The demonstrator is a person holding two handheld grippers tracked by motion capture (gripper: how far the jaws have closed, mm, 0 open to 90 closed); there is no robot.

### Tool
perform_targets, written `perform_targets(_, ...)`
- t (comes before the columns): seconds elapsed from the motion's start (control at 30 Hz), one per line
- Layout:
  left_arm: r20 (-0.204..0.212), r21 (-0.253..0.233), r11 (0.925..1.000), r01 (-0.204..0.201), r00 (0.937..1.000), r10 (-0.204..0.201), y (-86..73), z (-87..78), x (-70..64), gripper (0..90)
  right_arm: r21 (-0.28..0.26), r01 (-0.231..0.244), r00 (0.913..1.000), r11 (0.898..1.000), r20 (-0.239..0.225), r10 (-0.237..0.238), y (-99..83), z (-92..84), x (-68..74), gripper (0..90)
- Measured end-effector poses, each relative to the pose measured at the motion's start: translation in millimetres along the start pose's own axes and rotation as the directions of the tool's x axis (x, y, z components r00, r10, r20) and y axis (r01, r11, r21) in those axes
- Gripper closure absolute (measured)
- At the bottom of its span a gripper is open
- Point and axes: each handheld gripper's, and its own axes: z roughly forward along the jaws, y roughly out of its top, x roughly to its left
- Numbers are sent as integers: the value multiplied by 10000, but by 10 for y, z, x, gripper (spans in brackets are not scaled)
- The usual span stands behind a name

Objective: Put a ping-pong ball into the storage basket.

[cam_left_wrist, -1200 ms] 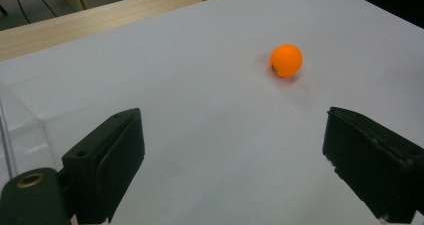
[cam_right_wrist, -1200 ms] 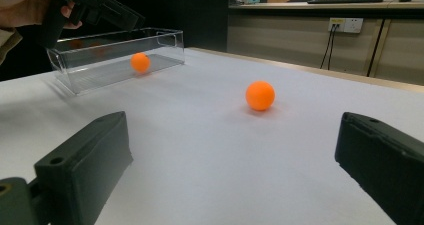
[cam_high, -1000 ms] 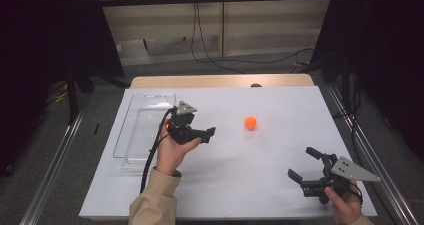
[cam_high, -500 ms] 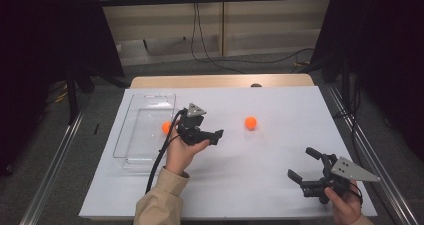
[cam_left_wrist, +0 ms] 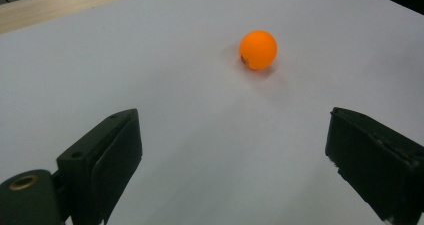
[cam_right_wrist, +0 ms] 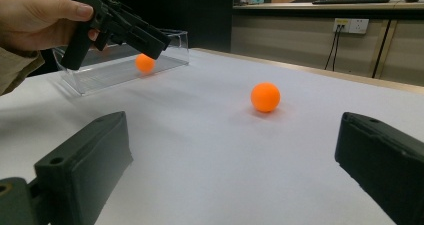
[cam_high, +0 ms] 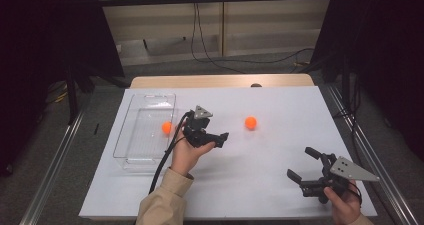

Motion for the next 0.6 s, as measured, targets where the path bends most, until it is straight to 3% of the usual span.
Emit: perform_targets(0.6, 139, -8, 9999, -167, 9998, 167, -4, 88, -78, 80, -5, -8, 10000, 10000, -2, 8, 1, -6, 3, 10)
